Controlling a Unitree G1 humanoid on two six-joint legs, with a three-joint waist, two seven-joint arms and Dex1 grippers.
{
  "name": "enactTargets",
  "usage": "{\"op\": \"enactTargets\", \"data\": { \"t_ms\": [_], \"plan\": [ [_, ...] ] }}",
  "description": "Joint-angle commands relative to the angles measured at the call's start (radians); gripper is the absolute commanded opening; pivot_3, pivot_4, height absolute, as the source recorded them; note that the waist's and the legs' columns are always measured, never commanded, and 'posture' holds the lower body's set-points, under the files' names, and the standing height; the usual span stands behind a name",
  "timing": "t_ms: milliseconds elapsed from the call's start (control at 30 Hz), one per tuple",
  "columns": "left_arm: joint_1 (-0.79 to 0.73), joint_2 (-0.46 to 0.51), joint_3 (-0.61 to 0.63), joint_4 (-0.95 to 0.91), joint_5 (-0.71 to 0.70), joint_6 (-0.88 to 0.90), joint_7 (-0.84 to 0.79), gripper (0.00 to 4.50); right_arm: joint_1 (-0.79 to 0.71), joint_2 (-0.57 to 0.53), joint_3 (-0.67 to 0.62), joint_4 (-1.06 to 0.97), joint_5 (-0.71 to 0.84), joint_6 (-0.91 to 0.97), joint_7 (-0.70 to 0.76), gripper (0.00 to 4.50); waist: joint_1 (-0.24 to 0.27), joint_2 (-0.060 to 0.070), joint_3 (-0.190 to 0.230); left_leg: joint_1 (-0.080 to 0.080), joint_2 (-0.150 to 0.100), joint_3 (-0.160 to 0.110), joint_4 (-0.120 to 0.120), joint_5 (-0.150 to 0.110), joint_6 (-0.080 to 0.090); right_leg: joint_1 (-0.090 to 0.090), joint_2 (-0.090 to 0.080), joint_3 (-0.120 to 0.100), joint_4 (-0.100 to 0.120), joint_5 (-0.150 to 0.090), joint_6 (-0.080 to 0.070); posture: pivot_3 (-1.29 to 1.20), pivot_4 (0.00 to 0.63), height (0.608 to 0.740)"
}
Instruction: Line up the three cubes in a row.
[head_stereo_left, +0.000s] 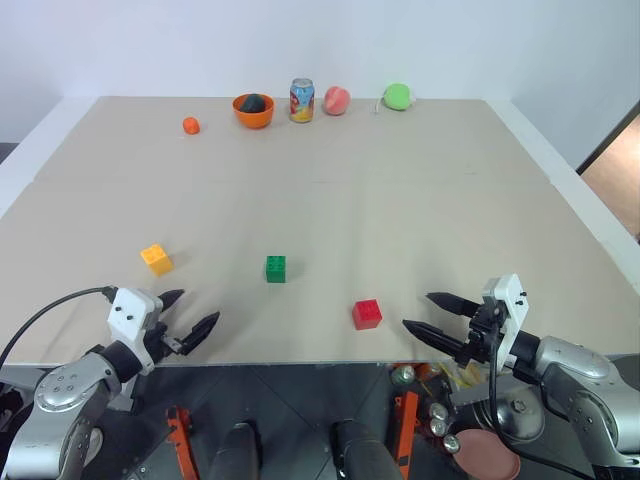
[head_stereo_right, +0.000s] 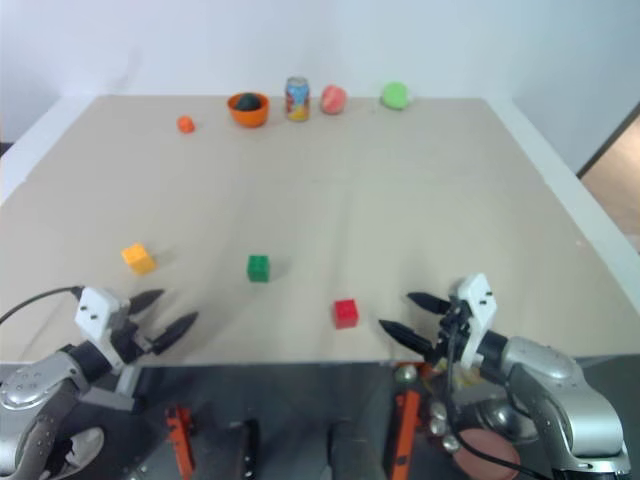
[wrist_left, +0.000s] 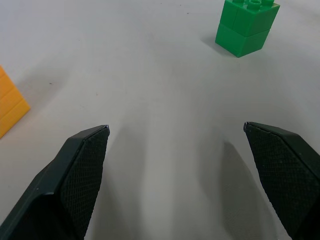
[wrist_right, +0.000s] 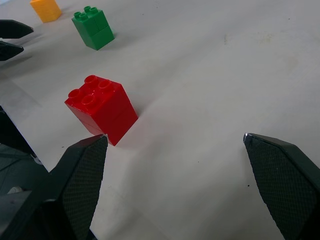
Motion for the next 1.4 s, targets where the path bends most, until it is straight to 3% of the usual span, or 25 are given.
{"op": "enactTargets", "data": {
  "t_ms": [33,133,433,600,1000,1400],
  "plan": [
    [-0.037,0.031,0.015,-0.018,-0.041,-0.046,-0.093,4.45,0.052,-0.053,-0.046,-0.085,0.033,0.007,0.051,4.5,0.0,0.0,0.0,0.0,0.0,0.0,0.0,0.0,0.0,0.0,0.0,0.0,0.0,0.0,0.0,0.0,0.15,0.74],
    [-0.097,0.069,-0.003,0.003,-0.104,-0.116,-0.277,4.45,0.118,-0.109,-0.07,-0.206,0.082,0.041,0.091,4.5,0.01,0.0,0.0,0.0,0.0,-0.001,0.0,0.0,0.0,0.001,0.0,0.0,0.001,-0.001,0.001,0.0,0.15,0.74],
    [-0.202,0.074,-0.074,0.009,-0.149,-0.144,-0.427,4.45,0.178,-0.102,-0.084,-0.31,0.113,0.095,0.007,4.5,0.003,-0.003,-0.002,0.002,0.0,0.001,0.002,0.0,0.0,0.004,-0.001,0.0,0.0,-0.001,0.0,0.0,0.15,0.74],
    [-0.215,0.086,-0.123,0.031,-0.124,-0.183,-0.521,4.45,0.18,-0.059,-0.031,-0.367,0.09,0.107,-0.087,4.5,0.003,-0.003,-0.003,0.002,0.001,0.001,0.002,0.0,0.0,0.004,0.0,0.0,0.001,-0.001,0.0,0.0,0.15,0.74],
    [-0.24,0.065,-0.166,0.033,-0.131,-0.171,-0.531,4.45,0.212,0.044,0.06,-0.48,0.08,0.148,-0.279,4.5,0.003,-0.003,-0.003,0.002,0.001,0.001,0.003,0.0,0.0,0.005,0.0,0.0,0.001,-0.001,0.0,0.0,0.15,0.74],
    [-0.255,0.086,-0.152,0.015,-0.155,-0.127,-0.524,4.45,0.061,0.16,0.226,-0.401,-0.044,0.192,-0.465,4.5,0.002,-0.003,-0.003,0.002,0.001,0.001,0.003,0.0,0.0,0.004,0.001,0.0,0.002,-0.001,0.0,0.0,0.15,0.74]
  ]
}}
